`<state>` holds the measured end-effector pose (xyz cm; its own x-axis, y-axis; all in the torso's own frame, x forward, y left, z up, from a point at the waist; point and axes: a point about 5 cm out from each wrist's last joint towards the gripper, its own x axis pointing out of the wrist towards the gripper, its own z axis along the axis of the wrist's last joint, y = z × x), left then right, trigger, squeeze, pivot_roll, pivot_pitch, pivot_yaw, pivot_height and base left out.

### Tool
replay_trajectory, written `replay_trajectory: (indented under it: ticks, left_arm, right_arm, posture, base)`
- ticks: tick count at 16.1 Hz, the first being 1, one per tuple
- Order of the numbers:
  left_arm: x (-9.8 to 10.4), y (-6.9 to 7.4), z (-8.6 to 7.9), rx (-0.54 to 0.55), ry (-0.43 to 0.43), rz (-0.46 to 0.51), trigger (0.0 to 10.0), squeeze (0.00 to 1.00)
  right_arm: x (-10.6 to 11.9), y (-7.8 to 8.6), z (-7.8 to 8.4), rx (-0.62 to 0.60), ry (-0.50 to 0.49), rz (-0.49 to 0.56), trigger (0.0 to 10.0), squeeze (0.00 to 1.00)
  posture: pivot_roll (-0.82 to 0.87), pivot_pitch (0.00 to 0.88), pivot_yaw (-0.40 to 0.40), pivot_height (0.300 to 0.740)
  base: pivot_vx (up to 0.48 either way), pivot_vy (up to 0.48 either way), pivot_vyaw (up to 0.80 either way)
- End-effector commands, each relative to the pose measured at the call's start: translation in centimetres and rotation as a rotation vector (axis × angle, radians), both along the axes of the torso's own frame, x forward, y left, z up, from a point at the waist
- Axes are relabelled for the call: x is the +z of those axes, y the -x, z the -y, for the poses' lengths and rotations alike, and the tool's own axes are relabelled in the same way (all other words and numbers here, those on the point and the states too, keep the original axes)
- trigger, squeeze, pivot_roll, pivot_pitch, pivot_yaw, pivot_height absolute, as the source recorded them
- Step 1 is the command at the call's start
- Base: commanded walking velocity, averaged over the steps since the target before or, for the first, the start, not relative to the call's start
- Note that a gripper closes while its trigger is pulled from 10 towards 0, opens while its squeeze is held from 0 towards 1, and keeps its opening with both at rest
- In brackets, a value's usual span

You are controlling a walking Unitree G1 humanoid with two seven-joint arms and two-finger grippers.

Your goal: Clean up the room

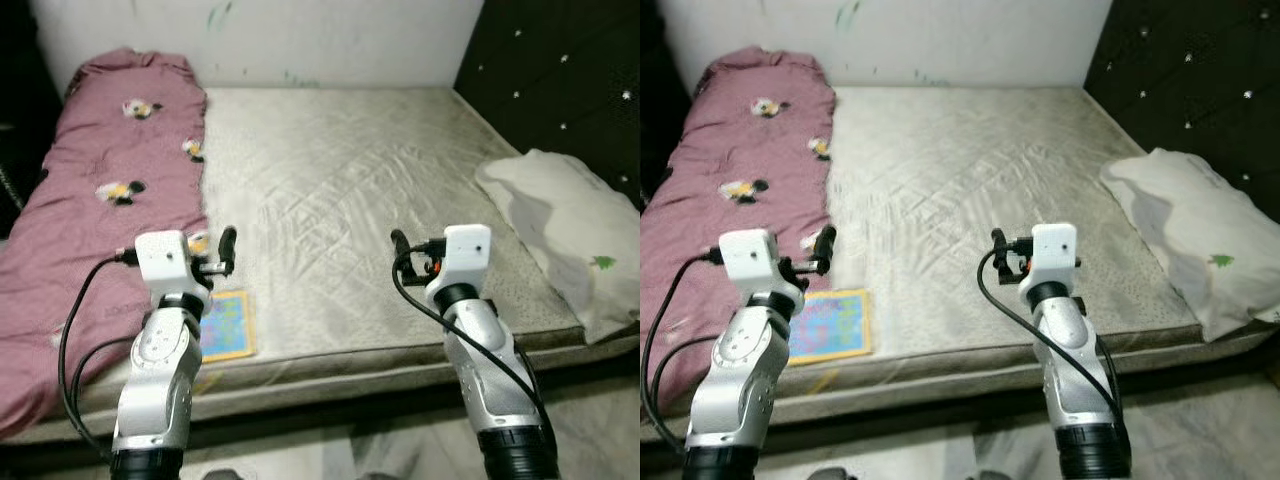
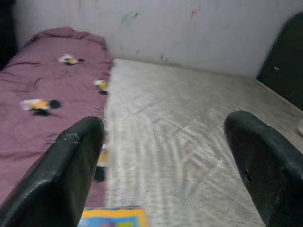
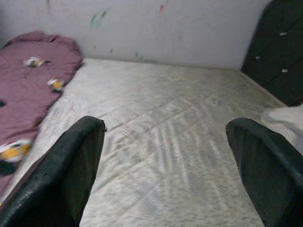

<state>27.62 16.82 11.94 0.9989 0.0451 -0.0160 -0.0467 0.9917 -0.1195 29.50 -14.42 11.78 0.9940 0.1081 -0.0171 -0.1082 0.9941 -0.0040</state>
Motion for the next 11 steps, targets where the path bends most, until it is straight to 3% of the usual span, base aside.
replay_trajectory:
  ticks: [1,7,11]
  left_arm:
    - [0.31,-0.06,-0.3,0.007,-0.017,0.012,10.0,0.0]
    - [0.54,-0.01,0.01,-0.02,-0.002,0.035,10.0,0.0]
    - [0.46,0.04,0.01,-0.017,0.004,0.027,10.0,0.0]
  right_arm:
    - [0.6,-0.19,-0.35,0.012,0.002,0.02,10.0,0.0]
    - [0.57,-0.22,-0.4,0.016,0.011,0.022,10.0,0.0]
    - [0.55,-0.24,-0.45,0.021,0.016,0.022,10.0,0.0]
  posture:
    - [-0.02,0.014,-0.065,0.74]
    - [-0.02,0.015,-0.067,0.74]
    - [-0.02,0.016,-0.069,0.74]
  base:
    - [0.0,0.33,0.0]
    - [0.0,0.0,0.0]
    - [0.0,0.48,0.0]
